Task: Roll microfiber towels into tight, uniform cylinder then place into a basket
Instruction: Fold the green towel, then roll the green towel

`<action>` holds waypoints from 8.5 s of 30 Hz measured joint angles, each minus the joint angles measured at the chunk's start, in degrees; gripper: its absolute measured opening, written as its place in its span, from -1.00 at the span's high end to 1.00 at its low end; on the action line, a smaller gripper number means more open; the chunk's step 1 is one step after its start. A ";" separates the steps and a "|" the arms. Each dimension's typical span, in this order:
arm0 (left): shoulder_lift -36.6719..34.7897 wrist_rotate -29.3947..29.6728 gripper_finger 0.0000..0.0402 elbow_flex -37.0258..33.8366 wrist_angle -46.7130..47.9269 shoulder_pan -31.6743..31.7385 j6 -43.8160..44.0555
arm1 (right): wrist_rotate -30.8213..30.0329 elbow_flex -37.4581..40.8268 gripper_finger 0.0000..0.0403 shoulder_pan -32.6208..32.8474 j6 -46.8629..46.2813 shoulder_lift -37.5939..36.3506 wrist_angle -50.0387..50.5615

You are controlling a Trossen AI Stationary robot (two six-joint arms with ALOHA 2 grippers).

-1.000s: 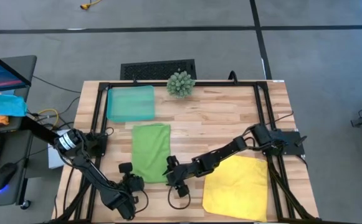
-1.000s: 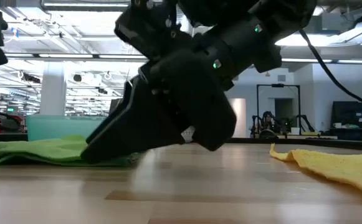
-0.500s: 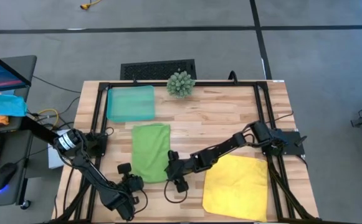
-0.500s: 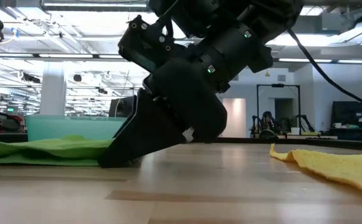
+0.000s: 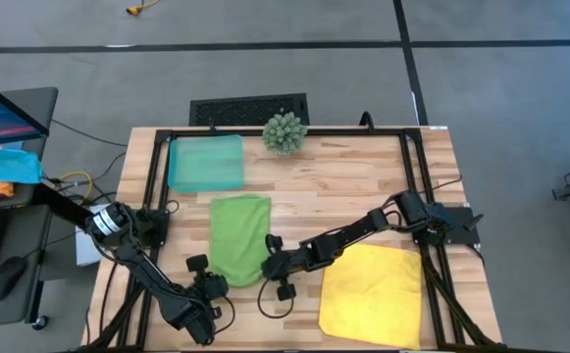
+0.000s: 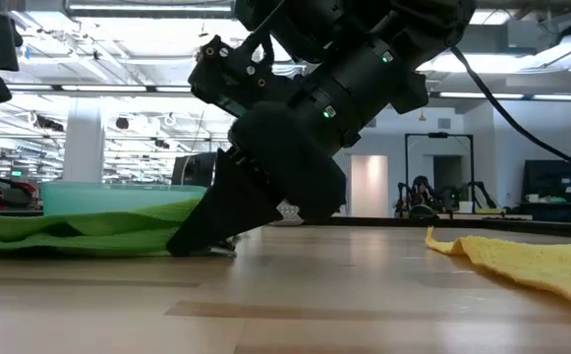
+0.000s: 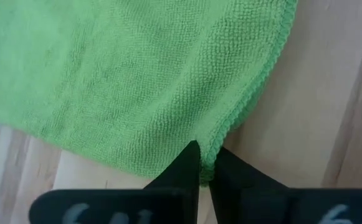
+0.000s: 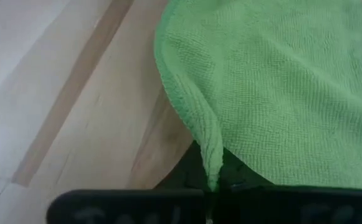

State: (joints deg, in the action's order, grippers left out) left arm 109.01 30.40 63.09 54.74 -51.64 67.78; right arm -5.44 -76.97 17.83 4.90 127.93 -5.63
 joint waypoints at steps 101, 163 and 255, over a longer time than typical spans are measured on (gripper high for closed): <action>-0.68 3.85 0.25 9.75 13.79 30.64 -25.28 | -21.22 -5.27 0.88 -0.73 -33.35 -8.58 40.44; -0.66 6.06 0.19 3.29 1.69 13.10 -26.04 | -35.16 -5.25 0.46 7.26 -39.75 -17.80 70.58; -29.45 -7.82 0.19 -36.44 -62.21 33.90 -40.40 | -14.22 25.83 0.65 -3.58 -25.53 -30.58 13.48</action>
State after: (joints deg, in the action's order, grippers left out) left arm 79.56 22.58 26.65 -7.47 -17.74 27.38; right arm -19.66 -51.14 14.25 -20.63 97.35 7.85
